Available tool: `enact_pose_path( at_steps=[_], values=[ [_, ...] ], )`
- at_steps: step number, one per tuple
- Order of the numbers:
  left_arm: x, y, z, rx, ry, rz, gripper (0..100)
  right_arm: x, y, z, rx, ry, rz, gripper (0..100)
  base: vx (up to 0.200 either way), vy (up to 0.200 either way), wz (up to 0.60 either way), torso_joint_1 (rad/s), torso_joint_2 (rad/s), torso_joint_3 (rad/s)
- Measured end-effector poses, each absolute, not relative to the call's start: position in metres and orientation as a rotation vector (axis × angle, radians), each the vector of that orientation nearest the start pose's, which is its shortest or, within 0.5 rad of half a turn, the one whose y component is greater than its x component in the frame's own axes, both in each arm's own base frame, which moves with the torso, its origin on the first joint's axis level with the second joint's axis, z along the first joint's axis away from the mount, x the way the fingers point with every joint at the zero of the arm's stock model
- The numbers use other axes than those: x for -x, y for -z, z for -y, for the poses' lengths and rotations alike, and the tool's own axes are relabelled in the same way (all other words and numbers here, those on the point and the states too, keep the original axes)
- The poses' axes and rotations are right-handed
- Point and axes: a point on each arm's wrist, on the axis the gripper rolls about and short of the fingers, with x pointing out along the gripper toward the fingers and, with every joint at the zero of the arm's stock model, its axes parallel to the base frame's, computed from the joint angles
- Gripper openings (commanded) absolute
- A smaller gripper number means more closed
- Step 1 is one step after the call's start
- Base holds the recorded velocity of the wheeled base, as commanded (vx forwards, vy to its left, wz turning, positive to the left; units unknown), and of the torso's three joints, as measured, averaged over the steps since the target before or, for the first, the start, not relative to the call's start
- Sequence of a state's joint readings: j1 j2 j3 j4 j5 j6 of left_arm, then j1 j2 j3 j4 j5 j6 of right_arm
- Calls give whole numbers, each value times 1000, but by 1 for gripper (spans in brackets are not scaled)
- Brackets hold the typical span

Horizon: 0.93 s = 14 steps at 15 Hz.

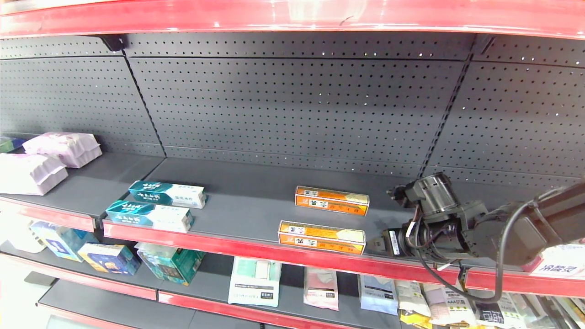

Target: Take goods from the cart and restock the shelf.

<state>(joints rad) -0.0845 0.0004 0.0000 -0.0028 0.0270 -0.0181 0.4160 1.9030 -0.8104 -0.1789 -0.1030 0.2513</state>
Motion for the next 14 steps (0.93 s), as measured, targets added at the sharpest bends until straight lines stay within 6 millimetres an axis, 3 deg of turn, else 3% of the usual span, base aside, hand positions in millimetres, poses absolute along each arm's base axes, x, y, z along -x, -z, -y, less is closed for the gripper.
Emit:
enact_pose_path(
  at_steps=[7, 14],
  values=[
    [23, -76, -3, 18, 57, 2, 100, -280, -81, -132, 15, -209, -902, 100, 0, 0, 0, 0, 0, 0],
    [23, -76, -3, 18, 57, 2, 100, -272, -80, -121, 20, -184, -916, 100, 0, 0, 0, 0, 0, 0]
  ],
)
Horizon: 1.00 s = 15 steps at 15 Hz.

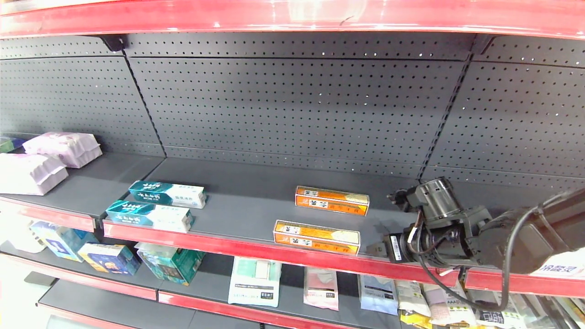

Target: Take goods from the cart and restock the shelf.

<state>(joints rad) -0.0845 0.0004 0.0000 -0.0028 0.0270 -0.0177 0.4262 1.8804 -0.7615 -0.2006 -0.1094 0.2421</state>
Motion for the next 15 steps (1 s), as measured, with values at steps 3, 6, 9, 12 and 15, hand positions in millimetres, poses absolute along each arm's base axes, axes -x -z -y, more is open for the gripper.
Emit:
enact_pose_path(
  at_steps=[3, 6, 9, 12, 15],
  values=[
    [23, -76, -3, 18, 57, 2, 100, -258, -93, -100, 38, -170, -887, 100, 0, 0, 0, 0, 0, 0],
    [23, -76, -3, 18, 57, 2, 100, -225, -112, -68, 87, -177, -832, 100, 0, 0, 0, 0, 0, 0],
    [23, -76, -3, 18, 57, 2, 100, -171, -128, -28, 139, -208, -730, 100, 0, 0, 0, 0, 0, 0],
    [23, -76, -3, 18, 57, 2, 100, -112, -130, -9, 147, -181, -590, 100, 0, 0, 0, 0, 0, 0],
    [23, -76, -3, 18, 57, 2, 100, -56, -119, -3, 159, -154, -429, 100, 0, 0, 0, 0, 0, 0]
  ],
)
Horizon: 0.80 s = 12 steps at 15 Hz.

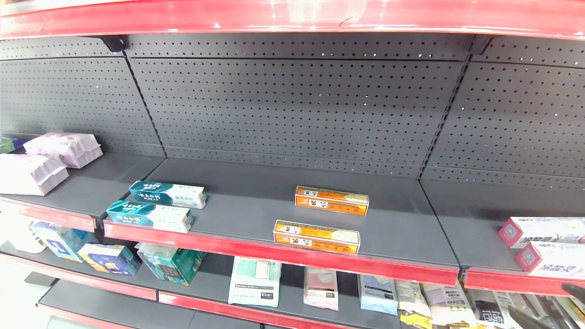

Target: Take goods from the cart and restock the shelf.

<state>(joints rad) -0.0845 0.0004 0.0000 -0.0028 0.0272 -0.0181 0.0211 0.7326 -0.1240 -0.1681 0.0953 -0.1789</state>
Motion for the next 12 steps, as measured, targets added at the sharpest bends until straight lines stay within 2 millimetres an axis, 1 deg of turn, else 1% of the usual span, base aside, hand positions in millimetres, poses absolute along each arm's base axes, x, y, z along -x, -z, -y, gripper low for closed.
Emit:
enact_pose_path(
  at_steps=[2, 5, 6, 7, 9, 10, 11, 12],
  values=[
    [23, -76, -3, 18, 57, 1, 100, -23, -107, -2, 164, -135, -332, 100, 0, 0, 0, 0, 0, 0],
    [23, -76, -3, 18, 57, 2, 100, 9, -92, -2, 83, -98, -161, 100, 0, 0, 0, 0, 0, 0],
    [23, -76, -3, 18, 57, 2, 100, 14, -88, -2, 48, -74, -115, 100, 0, 0, 0, 0, 0, 0],
    [23, -76, -3, 18, 57, 2, 100, 18, -87, 0, 36, -14, -66, 100, 0, 0, 0, 0, 0, 0],
    [23, -76, -2, 14, 63, 2, 100, 22, -84, 2, -54, 82, -3, 100, 0, 0, 0, 0, 0, 0],
    [23, -76, -2, 11, 67, 2, 100, 22, -83, 2, -66, 101, 17, 100, 0, 0, 0, 0, 0, 0],
    [23, -76, -2, 11, 67, 2, 100, 23, -82, 2, -43, 104, 27, 100, 0, 0, 0, 0, 0, 0],
    [23, -76, -2, 11, 68, 2, 100, 23, -81, 2, -23, 77, 31, 100, 0, 0, 0, 0, 0, 0]
  ],
)
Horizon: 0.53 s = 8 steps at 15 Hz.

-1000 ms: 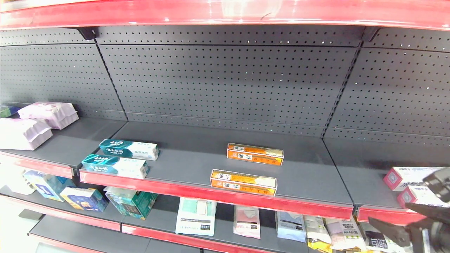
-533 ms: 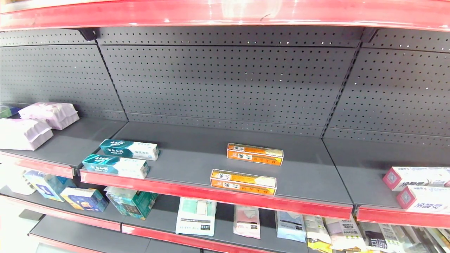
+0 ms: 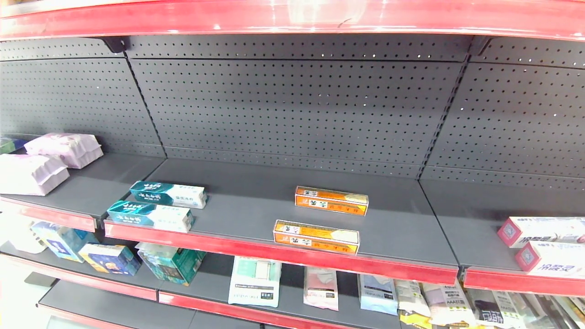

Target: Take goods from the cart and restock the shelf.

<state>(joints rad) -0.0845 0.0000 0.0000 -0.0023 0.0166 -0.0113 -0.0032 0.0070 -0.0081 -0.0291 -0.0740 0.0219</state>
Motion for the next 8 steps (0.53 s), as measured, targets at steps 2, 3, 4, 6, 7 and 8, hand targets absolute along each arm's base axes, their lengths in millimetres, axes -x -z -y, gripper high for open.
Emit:
enact_pose_path(
  at_steps=[2, 3, 4, 6, 7, 8],
  values=[
    [23, -76, -2, 12, 68, 2, 100, 23, -77, 0, 11, -3, 4, 100, 0, 0, 0, 0, 0, 0],
    [23, -76, -2, 10, 68, 2, 100, 23, -76, 0, 14, -17, 0, 100, 0, 0, 0, 0, 0, 0],
    [23, -76, -2, 9, 69, 2, 100, 23, -76, 0, 8, -16, 0, 100, 0, 0, 0, 0, 0, 0],
    [23, -76, -2, 9, 69, 2, 100, 23, -75, 0, 6, 1, -1, 100, 0, 0, 0, 0, 0, 0],
    [23, -76, -2, 9, 69, 2, 100, 23, -75, 0, 6, 2, -1, 100, 0, 0, 0, 0, 0, 0],
    [23, -76, -2, 9, 69, 2, 100, 23, -75, 0, 5, 3, -1, 100, 0, 0, 0, 0, 0, 0]
  ],
)
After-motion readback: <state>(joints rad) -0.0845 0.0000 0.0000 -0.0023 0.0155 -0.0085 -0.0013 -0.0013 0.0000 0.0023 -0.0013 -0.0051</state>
